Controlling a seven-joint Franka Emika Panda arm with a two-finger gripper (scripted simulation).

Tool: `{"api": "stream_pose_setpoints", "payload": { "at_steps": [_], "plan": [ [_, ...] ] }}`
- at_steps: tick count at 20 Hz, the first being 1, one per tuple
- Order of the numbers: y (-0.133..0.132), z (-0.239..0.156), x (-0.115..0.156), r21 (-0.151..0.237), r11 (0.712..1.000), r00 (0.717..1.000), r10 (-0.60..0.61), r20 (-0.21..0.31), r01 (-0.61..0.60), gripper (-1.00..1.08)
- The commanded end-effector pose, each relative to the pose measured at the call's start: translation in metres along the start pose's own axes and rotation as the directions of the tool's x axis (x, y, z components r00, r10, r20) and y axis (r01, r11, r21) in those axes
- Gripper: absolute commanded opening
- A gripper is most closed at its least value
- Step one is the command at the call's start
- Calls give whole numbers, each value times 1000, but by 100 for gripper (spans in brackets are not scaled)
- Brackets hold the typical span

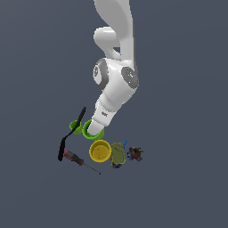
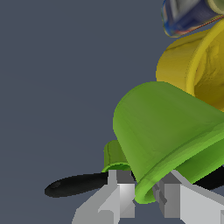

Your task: Pick up a designated object from a clutter of objects.

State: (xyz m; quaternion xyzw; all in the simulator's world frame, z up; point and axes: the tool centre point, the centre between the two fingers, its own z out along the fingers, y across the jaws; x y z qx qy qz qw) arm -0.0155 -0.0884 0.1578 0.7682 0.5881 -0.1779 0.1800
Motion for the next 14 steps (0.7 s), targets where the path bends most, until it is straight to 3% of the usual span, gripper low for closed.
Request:
{"api": "stream_pose_setpoints", "payload": {
  "at_steps": [1,14],
  "plan": [
    [-10,-29,4,-4,1000,1000,-1,-1,1,-100],
    [-65,-177,20,-3,1000,1000,-3,-3,3,-100]
  ]
}}
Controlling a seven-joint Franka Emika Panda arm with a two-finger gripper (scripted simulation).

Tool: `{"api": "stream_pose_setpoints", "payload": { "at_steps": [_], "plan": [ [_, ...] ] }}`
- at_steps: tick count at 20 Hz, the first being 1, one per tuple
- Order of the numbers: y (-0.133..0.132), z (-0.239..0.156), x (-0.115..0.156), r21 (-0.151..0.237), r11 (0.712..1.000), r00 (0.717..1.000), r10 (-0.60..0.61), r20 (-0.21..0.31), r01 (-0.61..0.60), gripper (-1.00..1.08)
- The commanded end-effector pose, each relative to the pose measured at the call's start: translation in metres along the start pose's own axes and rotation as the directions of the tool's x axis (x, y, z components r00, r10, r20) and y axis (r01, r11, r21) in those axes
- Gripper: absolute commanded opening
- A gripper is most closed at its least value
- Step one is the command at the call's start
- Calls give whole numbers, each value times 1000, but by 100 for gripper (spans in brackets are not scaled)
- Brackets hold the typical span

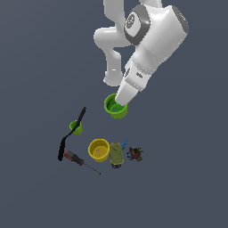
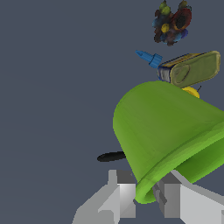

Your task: Pick up a designated object from a clutter of objects.

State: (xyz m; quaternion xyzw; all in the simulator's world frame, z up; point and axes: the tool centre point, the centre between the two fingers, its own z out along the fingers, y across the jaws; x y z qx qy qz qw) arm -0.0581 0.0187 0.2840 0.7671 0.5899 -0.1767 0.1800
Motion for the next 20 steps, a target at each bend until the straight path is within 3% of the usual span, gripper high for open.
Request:
{"api": "stream_pose_setpoints", "payload": {
  "at_steps": [1,11,20],
  "plan": [
    [-10,-29,3,-1,1000,1000,0,-1,0,-100],
    [-40,-119,13,0,1000,1000,2,-2,-2,-100],
    [-50,-155,18,-1,1000,1000,4,-1,-4,-100]
  ]
}}
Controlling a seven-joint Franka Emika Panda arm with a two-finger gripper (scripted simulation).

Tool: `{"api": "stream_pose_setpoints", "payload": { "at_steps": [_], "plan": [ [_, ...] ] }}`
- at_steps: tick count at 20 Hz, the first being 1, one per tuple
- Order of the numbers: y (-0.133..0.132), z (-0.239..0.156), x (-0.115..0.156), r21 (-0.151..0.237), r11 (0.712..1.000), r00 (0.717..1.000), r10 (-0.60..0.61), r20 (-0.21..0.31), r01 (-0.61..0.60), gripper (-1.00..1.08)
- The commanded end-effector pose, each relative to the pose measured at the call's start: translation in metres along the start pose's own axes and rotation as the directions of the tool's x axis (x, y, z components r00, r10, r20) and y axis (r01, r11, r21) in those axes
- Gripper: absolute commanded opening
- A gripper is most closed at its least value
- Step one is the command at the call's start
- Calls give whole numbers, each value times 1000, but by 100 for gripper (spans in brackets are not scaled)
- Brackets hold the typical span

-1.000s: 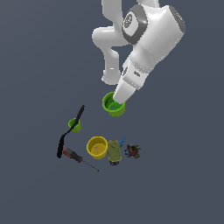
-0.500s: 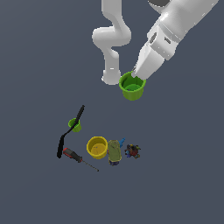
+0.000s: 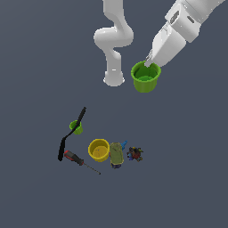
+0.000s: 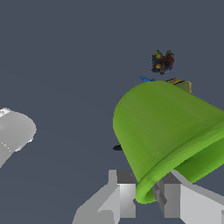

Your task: Pick up a designated object from a clutter of objects.

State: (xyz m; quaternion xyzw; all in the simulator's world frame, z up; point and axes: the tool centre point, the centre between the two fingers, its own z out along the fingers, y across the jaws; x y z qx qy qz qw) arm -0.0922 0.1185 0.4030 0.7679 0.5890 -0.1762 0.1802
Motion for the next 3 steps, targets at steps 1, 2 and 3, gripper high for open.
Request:
{"api": "stream_pose_setpoints", "payload": {
  "at_steps": [1,2,3],
  "plan": [
    [-1,-6,0,-1,1000,1000,2,0,-2,-100],
    [-1,-7,0,-1,1000,1000,2,0,-2,-100],
    [-1,-7,0,-1,1000,1000,2,0,-2,-100]
  ]
}}
